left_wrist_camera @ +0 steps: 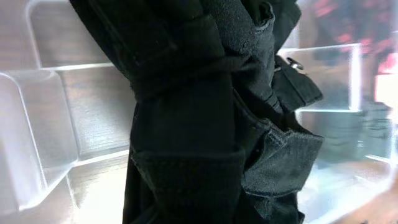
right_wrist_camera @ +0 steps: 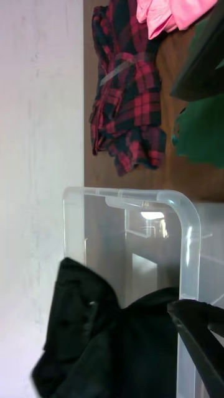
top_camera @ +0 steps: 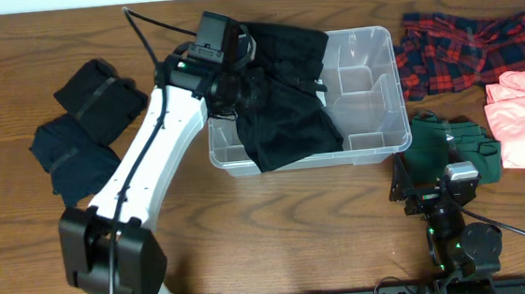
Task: Pack container
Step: 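Lower the black garment into the bin and open the left gripper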
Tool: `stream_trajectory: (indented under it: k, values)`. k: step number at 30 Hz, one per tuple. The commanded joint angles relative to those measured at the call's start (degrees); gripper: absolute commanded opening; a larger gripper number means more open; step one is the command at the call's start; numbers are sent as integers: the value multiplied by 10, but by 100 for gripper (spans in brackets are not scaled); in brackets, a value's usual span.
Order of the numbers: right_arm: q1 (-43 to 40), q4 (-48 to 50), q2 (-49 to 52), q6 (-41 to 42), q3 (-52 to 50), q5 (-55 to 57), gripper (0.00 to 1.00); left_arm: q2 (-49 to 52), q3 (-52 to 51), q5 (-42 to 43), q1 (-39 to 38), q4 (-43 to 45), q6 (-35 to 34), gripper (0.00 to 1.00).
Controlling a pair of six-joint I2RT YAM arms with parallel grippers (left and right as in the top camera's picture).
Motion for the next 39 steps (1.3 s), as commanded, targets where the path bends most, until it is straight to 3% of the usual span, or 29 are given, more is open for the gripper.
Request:
stream_trajectory:
  k: [1,7,8,9,11,14,16,23,26,29,39]
  values:
    - [-5,-2,-3,5,-1,0,99,3,20,-33,-2,-3,2,6]
    - [-5,-2,-3,5,-1,0,99,3,20,-89,-2,-5,9,7]
    - [-5,-2,-3,5,-1,0,99,3,20,-90,-2,-5,12,16]
    - [-5,-2,-3,5,-1,0,99,3,20,-89,-2,-5,16,35]
    - [-5,-2,-3,5,-1,0,99,3,20,-89,-2,-5,19,58]
    - [-5,-2,-3,5,-1,0,99,3,20,-89,-2,-5,24,74]
    - [-5,-2,-3,5,-1,0,99,2,21,-96,-2,-5,45,75]
    - [-5,-2,-3,5,-1,0,99,-29,23,-245,-2,23,45,73]
    - [-5,-2,-3,5,-1,0,99,-37,23,-249,-2,46,45,50]
    - [-5,-2,-3,5,-1,0,99,-37,23,-245,-4,50,45,7]
    - [-5,-2,-3,5,-1,0,99,-42,23,-301,-5,5,63,6]
